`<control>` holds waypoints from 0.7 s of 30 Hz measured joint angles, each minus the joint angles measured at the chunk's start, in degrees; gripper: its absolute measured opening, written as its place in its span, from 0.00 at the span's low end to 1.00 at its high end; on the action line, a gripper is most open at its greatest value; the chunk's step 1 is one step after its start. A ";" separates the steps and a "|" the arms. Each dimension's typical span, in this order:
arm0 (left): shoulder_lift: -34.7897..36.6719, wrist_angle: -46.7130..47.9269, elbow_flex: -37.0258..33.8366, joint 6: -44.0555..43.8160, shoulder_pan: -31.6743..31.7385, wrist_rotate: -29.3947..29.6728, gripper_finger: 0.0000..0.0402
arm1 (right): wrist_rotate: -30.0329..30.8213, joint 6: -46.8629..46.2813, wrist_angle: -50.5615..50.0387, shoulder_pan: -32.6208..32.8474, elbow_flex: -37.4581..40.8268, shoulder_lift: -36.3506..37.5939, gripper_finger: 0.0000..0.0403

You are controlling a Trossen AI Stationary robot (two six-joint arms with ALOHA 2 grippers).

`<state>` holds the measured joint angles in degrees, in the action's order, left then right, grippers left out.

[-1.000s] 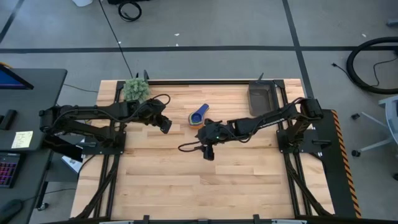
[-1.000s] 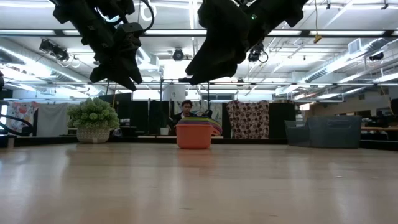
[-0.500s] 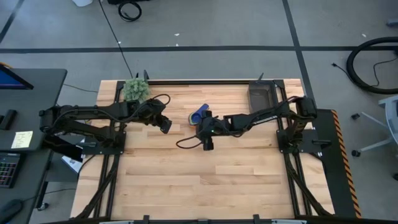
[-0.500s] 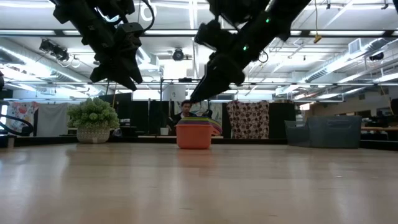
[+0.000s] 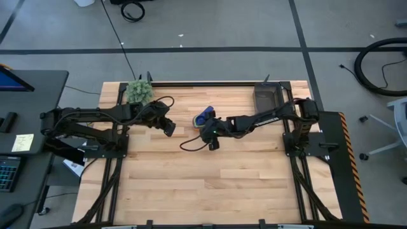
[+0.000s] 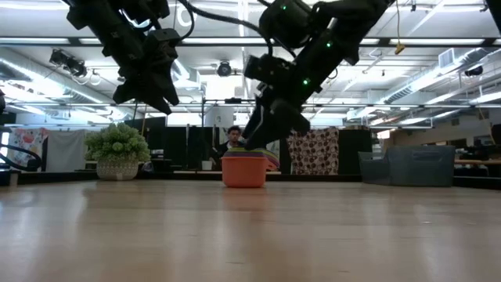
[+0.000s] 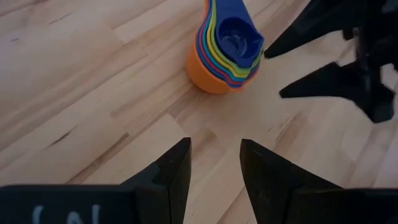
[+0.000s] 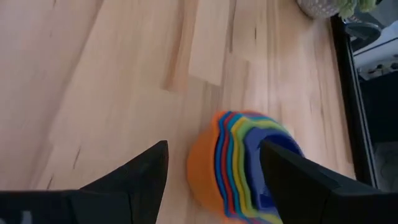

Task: Nest measuring cups in basket
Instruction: Put the stack of measuring cups into the black bin

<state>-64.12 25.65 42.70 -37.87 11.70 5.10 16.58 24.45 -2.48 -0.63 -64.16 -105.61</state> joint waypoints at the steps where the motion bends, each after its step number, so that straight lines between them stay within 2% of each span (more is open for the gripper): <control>1: 0.02 -0.18 0.00 -0.02 0.00 0.00 0.35 | -0.20 0.01 0.01 -0.28 -0.04 -0.30 0.64; 21: 0.02 -0.07 -0.02 -0.02 0.00 0.00 0.35 | 2.23 3.82 0.63 -1.70 -0.05 -1.87 0.64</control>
<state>-64.10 25.58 42.68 -37.89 11.70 5.10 18.81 28.27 -1.85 -2.33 -64.20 -107.48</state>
